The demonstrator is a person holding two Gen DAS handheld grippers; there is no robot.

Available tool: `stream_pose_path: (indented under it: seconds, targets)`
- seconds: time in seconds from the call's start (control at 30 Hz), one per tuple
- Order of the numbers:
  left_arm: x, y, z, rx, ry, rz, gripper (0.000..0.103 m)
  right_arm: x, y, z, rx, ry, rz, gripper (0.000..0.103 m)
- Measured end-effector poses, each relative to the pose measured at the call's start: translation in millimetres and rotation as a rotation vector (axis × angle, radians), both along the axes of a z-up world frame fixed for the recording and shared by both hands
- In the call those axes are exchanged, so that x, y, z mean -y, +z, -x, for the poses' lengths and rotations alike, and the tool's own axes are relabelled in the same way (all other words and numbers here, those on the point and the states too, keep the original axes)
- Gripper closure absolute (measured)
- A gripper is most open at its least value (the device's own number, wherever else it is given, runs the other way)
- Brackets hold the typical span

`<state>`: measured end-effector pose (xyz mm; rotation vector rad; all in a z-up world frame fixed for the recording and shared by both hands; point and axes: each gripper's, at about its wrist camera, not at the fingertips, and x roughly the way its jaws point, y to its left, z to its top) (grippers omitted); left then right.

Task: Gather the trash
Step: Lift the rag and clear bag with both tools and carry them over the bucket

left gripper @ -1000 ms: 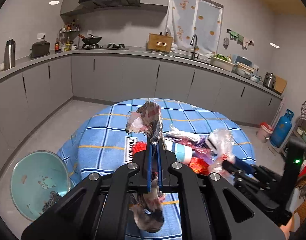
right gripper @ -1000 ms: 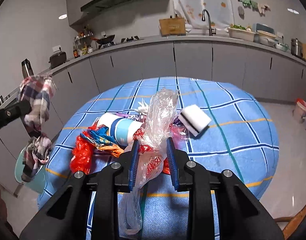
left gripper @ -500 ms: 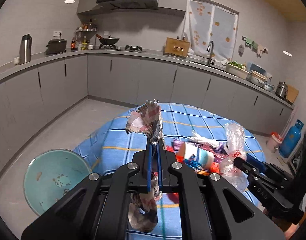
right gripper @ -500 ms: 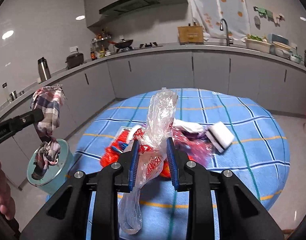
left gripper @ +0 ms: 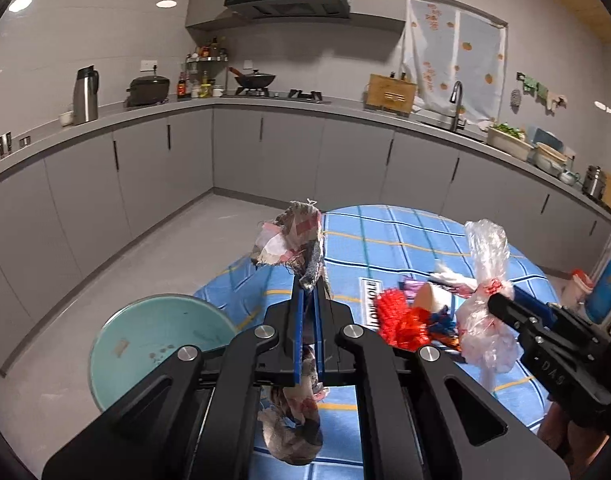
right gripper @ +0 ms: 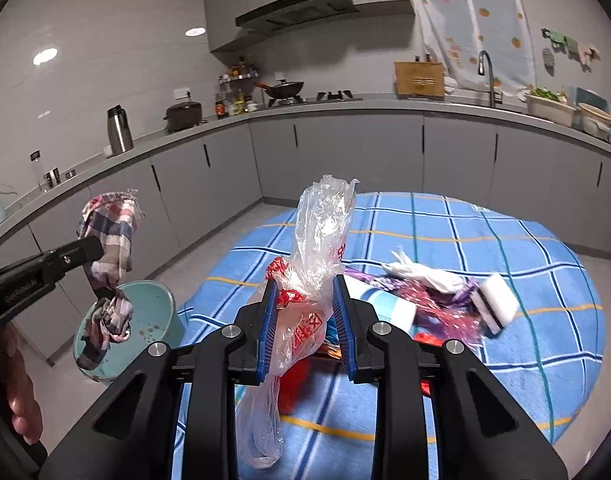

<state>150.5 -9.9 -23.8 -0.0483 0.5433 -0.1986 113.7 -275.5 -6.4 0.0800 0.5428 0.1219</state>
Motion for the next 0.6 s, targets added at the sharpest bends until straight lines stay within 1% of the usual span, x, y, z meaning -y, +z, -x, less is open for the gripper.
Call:
stream_pose_path:
  seconds: [0.23,0.6]
  targets:
    - [-25.2,0.6,-1.5,0.001,0.064,-0.006,0.098,-17.2,8.0,-10.1,0.017,0.048,-0.006,0.075]
    - [-66.3,-3.4,-3.9,-0.007,0.168,-0.019,0.098,-57.3,12.8,-30.1,0.024,0.138,-0.009,0.075]
